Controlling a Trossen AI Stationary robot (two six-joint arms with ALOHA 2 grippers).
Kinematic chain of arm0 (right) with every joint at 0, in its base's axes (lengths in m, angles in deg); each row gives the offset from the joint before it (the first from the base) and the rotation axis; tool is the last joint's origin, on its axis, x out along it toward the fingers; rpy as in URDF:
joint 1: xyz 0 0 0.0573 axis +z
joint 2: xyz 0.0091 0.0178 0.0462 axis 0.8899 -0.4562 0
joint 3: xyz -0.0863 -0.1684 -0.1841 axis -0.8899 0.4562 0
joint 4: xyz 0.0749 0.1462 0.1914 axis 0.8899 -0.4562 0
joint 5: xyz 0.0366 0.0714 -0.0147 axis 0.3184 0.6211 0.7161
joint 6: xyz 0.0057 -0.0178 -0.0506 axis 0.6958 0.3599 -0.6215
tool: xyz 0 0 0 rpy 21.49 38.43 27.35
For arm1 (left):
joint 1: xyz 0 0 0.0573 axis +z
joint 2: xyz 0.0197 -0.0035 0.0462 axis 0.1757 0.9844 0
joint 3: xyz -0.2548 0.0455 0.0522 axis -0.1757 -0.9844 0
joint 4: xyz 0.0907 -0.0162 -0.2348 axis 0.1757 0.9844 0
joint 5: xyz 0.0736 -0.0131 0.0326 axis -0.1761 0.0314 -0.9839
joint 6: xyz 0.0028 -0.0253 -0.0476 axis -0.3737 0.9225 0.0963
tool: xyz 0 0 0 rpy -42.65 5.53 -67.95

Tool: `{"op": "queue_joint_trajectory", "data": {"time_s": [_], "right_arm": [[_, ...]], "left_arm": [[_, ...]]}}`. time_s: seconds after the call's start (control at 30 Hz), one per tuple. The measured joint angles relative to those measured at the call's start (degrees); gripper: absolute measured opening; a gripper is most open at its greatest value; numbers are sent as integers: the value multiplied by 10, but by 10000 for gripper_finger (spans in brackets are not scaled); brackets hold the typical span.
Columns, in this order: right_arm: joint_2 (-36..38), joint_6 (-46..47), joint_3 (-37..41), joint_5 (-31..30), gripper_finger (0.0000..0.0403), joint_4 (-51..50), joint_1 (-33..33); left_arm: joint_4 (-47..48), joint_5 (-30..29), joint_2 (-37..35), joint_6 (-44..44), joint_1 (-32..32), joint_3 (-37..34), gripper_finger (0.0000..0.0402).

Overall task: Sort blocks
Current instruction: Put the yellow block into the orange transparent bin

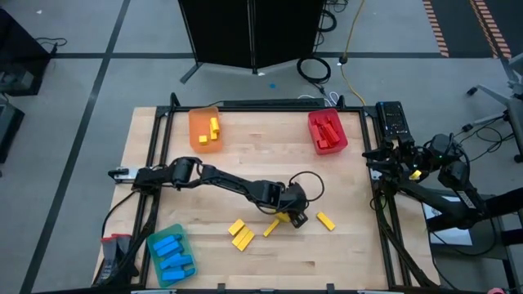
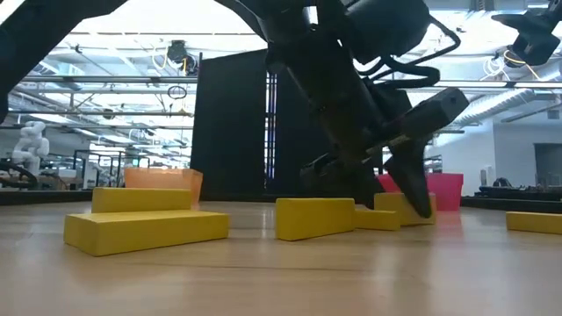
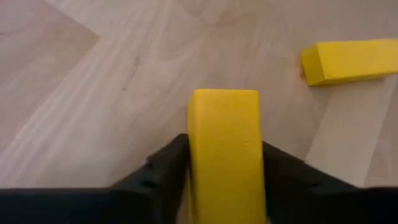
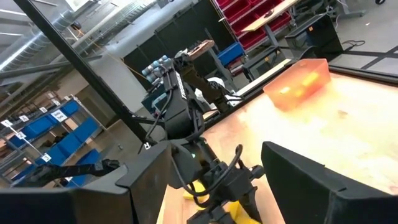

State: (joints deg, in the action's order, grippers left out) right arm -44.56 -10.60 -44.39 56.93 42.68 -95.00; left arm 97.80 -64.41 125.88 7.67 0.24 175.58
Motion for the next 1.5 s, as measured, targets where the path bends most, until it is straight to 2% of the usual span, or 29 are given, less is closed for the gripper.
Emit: {"op": "queue_joint_trajectory", "data": {"time_s": [0.07, 0.33, 0.4, 0.5, 0.6, 0.7, 0.8, 0.93, 1.07, 1.27, 1.37, 1.5], "right_arm": [[0, 2, 0, 0, 249, 0, 0], [0, 25, 0, -1, 249, 0, 0], [0, 30, 0, -1, 249, 0, 0], [0, 35, 0, -1, 249, 1, 0], [0, 39, 0, -1, 249, 1, 0], [0, 50, 0, -1, 249, 1, 0], [0, 51, 0, -1, 249, 1, 0], [0, 54, 0, -1, 249, 1, 0], [0, 61, 0, -1, 249, 1, 0], [0, 57, 0, -1, 249, 1, 0], [0, 56, 0, -1, 249, 1, 0], [0, 52, 0, -15, 249, 1, 0]], "left_arm": [[7, 5, -2, 15, 4, 6, 135], [41, 7, -6, -9, 29, 62, 135], [87, -18, -30, -36, 41, 85, 135], [166, -90, -78, -73, 61, 113, 135], [241, -168, -134, -106, 87, 114, 135], [341, -218, -192, -134, 123, 114, 135], [449, -269, -251, -126, 166, 98, 135], [542, -326, -340, -53, 222, 18, 135], [524, -334, -462, 15, 267, -141, 135], [359, -294, -608, 98, 314, -381, 135], [264, -289, -628, 125, 331, -460, 135], [125, -283, -615, 155, 360, -526, 135]]}}
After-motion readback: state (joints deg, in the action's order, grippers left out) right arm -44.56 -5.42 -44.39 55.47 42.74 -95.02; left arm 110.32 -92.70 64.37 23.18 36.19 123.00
